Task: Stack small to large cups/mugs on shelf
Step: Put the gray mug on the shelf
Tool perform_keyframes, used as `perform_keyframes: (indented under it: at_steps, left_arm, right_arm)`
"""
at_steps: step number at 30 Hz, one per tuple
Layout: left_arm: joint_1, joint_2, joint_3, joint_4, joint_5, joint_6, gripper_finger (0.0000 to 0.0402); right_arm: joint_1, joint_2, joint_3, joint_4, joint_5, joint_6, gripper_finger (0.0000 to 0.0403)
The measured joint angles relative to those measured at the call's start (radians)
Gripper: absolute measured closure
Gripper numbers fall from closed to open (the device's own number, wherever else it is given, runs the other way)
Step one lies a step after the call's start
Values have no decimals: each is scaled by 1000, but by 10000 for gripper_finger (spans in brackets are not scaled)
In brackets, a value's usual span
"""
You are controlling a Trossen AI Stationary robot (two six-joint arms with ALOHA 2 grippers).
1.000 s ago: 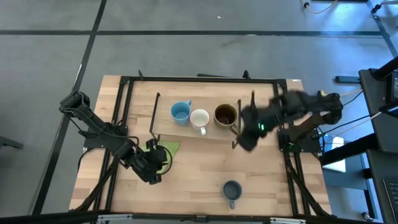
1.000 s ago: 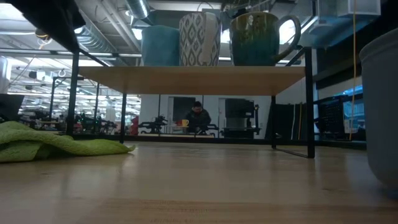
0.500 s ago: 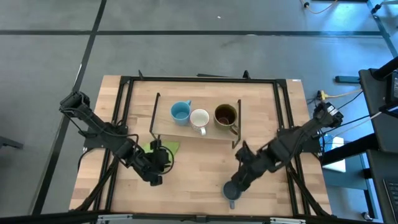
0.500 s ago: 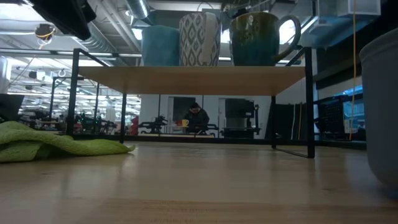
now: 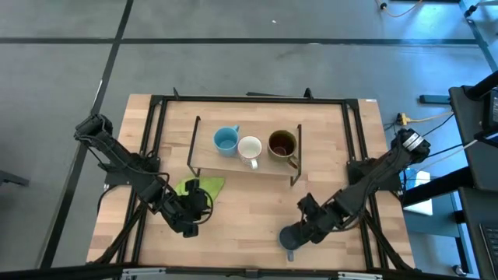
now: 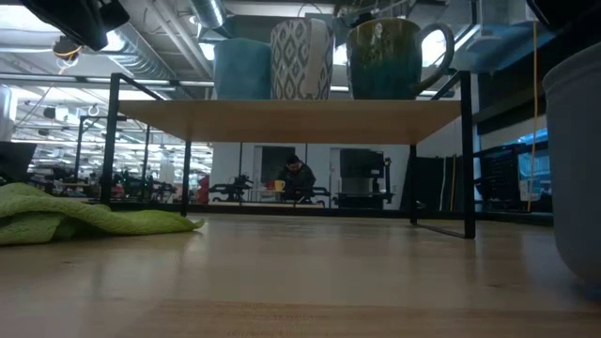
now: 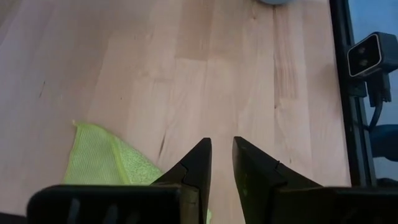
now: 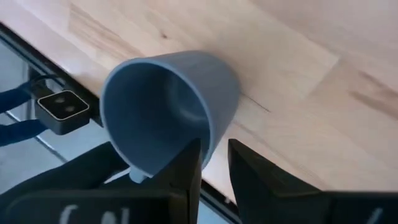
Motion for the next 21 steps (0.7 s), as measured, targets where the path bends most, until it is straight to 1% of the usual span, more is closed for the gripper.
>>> perform_keyframes:
  at_steps: [5,13,21]
  left_arm:
    - [0,0,0,-4,0,-2,340]
    - [0,0,0,-24,0,-2,340]
    - [2,0,0,-38,-5,-23,340]
  right_arm:
    - [5,0,-61,109,1,42,322]
    - [5,5,-61,80,4,43,322]
    - [5,36,-61,98,-6,16,322]
